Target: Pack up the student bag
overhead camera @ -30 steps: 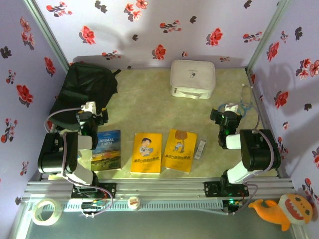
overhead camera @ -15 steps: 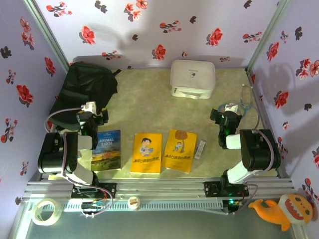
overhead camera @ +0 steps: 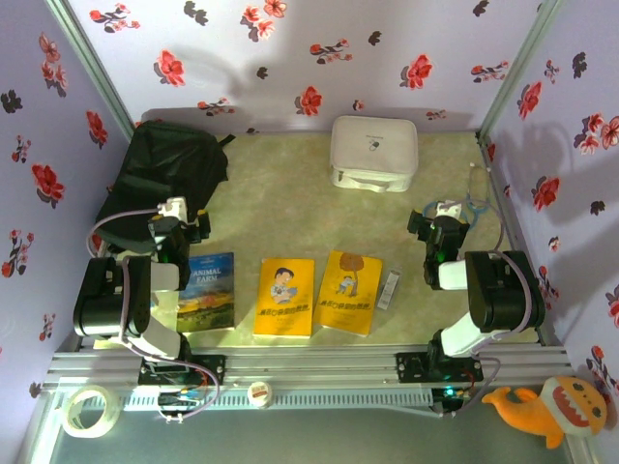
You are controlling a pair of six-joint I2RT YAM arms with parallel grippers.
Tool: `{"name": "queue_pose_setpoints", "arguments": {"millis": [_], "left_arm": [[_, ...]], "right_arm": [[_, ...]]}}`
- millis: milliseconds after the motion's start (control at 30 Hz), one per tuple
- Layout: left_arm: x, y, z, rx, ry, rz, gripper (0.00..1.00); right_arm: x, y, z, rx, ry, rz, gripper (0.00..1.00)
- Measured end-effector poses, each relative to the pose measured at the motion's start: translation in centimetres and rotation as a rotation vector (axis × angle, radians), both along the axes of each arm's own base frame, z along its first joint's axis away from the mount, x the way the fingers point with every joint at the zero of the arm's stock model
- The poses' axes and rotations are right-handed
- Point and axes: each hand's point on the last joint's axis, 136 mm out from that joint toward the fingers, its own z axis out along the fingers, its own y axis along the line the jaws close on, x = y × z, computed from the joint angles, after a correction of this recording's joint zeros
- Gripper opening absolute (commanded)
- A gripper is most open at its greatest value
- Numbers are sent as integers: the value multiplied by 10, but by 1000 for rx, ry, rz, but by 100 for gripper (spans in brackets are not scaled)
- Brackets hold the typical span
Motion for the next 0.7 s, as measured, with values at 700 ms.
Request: {"name": "queue_pose_setpoints", "arguments": {"millis": [700], "left_arm": [[10, -13, 171, -234, -158, 46, 100]], "right_arm": [[0, 55, 172, 223, -123, 120, 99]]}}
